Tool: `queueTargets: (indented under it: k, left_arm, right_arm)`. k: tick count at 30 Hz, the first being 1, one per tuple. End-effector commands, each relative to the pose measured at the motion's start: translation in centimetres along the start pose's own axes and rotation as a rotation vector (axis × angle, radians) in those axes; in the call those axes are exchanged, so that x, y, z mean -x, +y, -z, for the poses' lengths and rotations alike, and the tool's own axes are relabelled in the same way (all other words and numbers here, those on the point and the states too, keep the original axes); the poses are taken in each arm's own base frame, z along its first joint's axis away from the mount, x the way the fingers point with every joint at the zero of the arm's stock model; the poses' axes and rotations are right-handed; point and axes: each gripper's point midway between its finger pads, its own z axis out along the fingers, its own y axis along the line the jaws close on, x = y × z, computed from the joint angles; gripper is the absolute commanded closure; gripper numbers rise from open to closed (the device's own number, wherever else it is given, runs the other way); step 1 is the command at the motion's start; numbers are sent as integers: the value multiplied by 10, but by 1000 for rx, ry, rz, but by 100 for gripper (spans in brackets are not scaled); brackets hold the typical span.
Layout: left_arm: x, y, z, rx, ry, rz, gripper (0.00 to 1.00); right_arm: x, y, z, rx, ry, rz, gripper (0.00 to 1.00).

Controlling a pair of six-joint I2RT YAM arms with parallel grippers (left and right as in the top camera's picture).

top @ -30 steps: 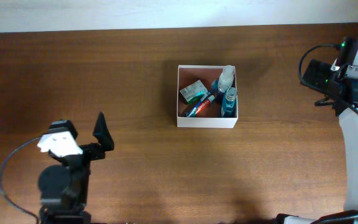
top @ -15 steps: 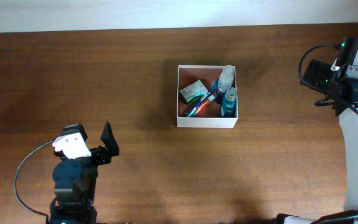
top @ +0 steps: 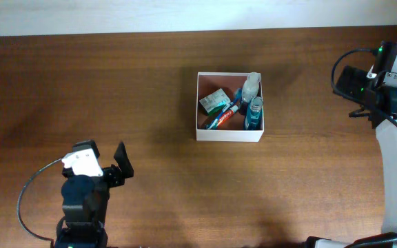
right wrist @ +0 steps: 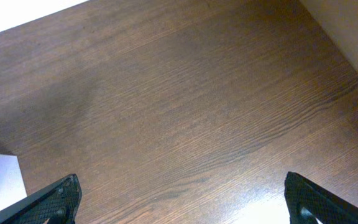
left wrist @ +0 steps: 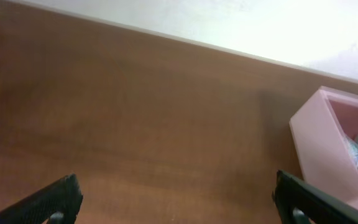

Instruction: Pack container

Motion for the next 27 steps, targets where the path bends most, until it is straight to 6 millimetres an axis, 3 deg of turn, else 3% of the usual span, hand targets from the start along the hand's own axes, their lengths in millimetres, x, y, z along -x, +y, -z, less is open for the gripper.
queueTargets:
  k: [1,5,13,17,22,24,27]
  left_arm:
    - [-24,7,1,31,89,3,1]
    - [-59,16,7,67,236,-13,1]
    - [-101,28,22,112,416,-32,1]
    - [-107,30,25,118,443,-35,1]
    - [-107,30,26,119,444,-35,1]
    - [-107,30,26,119,444,-35,1]
    - [-107,30,26,119,444,-35,1]
  right_arm:
    - [3,-1,1,-5,-6,-12,1]
    - [3,-1,1,-5,-6,-12,1]
    - [3,-2,6,-3,-16,-15,1]
    - [15,-10,55,18,-137,-40,1]
    - [9,-11,109,64,-258,-43,1]
    - [-4,-16,135,71,-327,-48,1]
    - [-30,-18,152,111,-384,-50,1]
